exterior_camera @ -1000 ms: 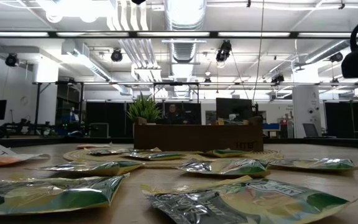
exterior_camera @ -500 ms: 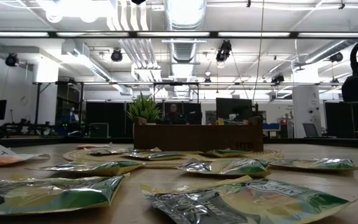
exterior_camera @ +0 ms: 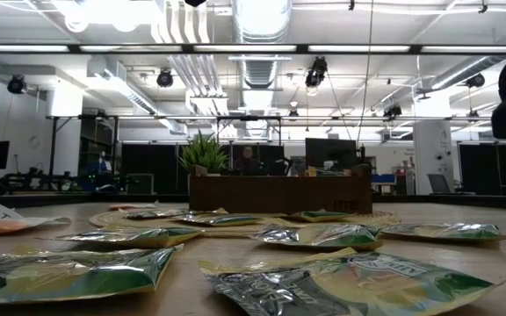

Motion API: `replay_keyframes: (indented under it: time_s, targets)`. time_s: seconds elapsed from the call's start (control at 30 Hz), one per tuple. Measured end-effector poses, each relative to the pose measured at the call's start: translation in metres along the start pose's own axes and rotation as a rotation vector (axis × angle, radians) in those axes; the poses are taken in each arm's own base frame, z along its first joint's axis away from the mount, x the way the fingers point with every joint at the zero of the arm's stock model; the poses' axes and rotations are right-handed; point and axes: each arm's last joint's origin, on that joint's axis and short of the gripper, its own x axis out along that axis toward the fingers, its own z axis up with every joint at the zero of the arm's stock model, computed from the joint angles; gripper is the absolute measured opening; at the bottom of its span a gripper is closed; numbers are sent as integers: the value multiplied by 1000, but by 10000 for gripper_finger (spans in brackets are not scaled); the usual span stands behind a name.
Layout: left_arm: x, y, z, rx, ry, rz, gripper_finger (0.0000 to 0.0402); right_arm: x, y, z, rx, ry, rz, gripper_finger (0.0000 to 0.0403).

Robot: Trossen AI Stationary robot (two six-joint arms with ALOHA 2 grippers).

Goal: Pick & Place Tea
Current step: Put the orange tea bag into the right section of the wooden organizer

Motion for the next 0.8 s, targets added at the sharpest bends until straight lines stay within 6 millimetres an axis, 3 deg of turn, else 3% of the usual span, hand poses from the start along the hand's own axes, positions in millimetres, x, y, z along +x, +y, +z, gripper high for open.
replay_keyframes:
  time_s: [0.27, 0.43, 0.8]
  targets:
    - [0, 0, 0, -4, -1, 2, 188, -10, -1, 6, -163, -82, 49, 9]
    - [-3, -1, 1, -7, -10, -1, 188, -34, 4, 14, -300, -153, 175, 9]
    - [-27, -10, 19, -13, -169, -53, 188, -76, 22, 60, -671, -259, 242, 8]
